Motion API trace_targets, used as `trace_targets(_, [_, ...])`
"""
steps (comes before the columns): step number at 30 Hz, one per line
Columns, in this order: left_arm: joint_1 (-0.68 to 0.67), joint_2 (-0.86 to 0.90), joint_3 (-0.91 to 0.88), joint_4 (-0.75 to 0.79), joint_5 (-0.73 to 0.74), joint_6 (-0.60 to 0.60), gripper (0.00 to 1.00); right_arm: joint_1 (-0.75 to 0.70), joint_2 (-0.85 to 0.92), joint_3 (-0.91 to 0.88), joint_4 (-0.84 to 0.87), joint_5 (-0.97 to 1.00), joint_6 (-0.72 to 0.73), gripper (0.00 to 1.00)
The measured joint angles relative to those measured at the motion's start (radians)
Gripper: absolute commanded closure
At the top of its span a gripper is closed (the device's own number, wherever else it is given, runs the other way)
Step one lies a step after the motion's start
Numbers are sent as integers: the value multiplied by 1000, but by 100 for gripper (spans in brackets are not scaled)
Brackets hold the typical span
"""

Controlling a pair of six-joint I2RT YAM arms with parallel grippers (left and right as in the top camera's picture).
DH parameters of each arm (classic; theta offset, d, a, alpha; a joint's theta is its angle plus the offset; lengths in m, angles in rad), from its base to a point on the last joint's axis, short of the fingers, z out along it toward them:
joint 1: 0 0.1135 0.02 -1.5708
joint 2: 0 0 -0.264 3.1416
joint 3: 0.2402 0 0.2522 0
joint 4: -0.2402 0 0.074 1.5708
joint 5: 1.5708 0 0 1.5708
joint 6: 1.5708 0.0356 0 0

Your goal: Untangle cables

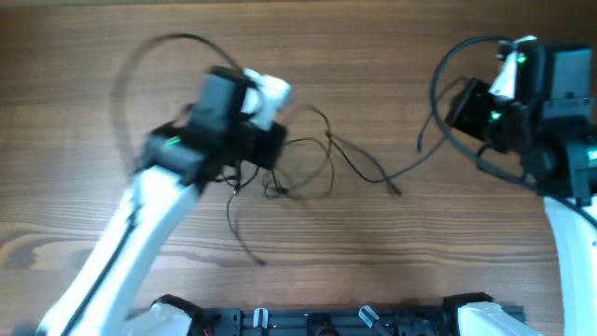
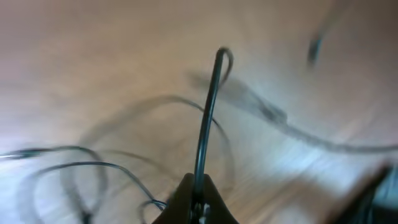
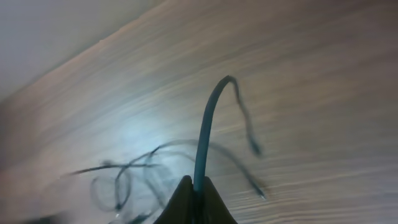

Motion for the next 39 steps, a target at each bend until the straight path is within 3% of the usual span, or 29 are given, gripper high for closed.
trace_targets(2, [85,-121,18,-2,-35,-53,96,-86,24,0,-15,10,-8,96])
trace_targets(7, [301,-235,20,-43,-68,-98,96,-292,97,0,-29,-1,-52,96])
trace_targets(16, [584,-204,20,-64,-87,-131,96,-663,229,0,-26,-89,-117,96])
trace_targets(17, [623,-189,20,-64,-100,-141,96,-753,282,0,-26,-141,-146,96])
trace_targets(21, [690,-159,20,-56,-113,-181,96,-856,343,-1,-25,-255,-204,96])
trace_targets(32, [743,-86,20,-14,-157,-293,96,-869,346,-1,8,-424,-240,96])
trace_targets(35, [729,-85,20,-10,-126,-282,96,-861,346,-1,5,-587,-360,96])
trace_targets(39, [647,-82,20,-21,48,-189,96,-756,337,-1,-40,-751,-523,95])
